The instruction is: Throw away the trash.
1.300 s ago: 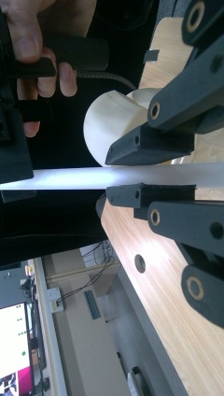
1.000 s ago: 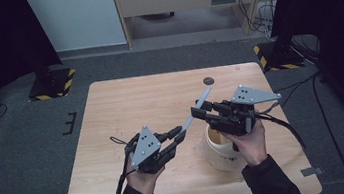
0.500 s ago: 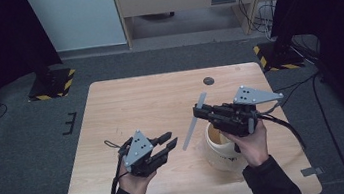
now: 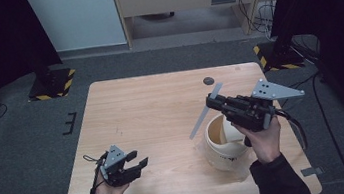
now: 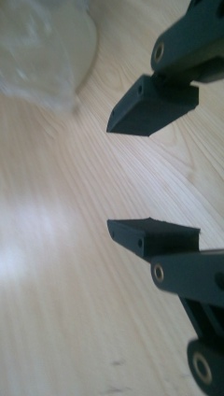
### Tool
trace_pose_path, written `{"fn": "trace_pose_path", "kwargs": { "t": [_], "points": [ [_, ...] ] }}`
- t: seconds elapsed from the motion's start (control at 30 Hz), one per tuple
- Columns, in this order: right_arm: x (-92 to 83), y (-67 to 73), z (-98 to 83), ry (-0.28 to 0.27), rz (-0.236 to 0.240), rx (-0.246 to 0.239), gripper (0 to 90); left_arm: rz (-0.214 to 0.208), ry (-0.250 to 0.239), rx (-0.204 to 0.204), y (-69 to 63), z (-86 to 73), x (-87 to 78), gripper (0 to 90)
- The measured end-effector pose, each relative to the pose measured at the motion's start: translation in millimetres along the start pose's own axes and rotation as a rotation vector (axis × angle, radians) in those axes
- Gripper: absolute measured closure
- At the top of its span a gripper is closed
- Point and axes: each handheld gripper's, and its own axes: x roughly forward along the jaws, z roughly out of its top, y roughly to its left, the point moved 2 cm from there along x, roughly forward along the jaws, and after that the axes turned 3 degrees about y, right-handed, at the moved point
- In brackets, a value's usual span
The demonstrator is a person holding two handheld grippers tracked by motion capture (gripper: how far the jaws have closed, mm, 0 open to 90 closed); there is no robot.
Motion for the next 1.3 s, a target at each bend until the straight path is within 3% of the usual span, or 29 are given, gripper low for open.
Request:
{"fn": "trace_pose_path", "kwargs": {
  "t": [0.03,0.17,0.4,0.5,0.77,0.93,1.3],
  "points": [
    [-6.3,-1.6,2.8,-0.016,-0.014,-0.005,80.5,0.016,0.020,-0.012,7.8,-3.1,4.0,41.3],
    [-16.1,-5.5,6.8,-0.039,-0.031,-0.007,80.4,0.024,0.052,-0.041,18.2,-10.6,9.2,36.1],
    [-25.7,-12.2,7.8,-0.044,-0.070,-0.007,80.5,0.030,0.088,-0.047,22.2,-14.2,14.2,29.3],
    [-27.4,-16.4,4.4,-0.014,-0.116,-0.020,80.4,0.031,0.098,-0.046,22.6,-14.8,15.7,27.5],
    [-24.2,-21.6,-2.2,0.046,-0.167,-0.033,80.4,0.027,0.104,-0.049,22.4,-15.1,17.4,26.6],
    [-21.7,-22.1,-5.1,0.072,-0.178,-0.037,80.4,0.022,0.107,-0.047,21.6,-15.0,18.2,26.6],
    [-5.3,-24.6,-22.7,0.185,-0.187,-0.035,80.3,0.021,0.111,-0.044,21.7,-14.7,18.5,26.6]
  ]
}}
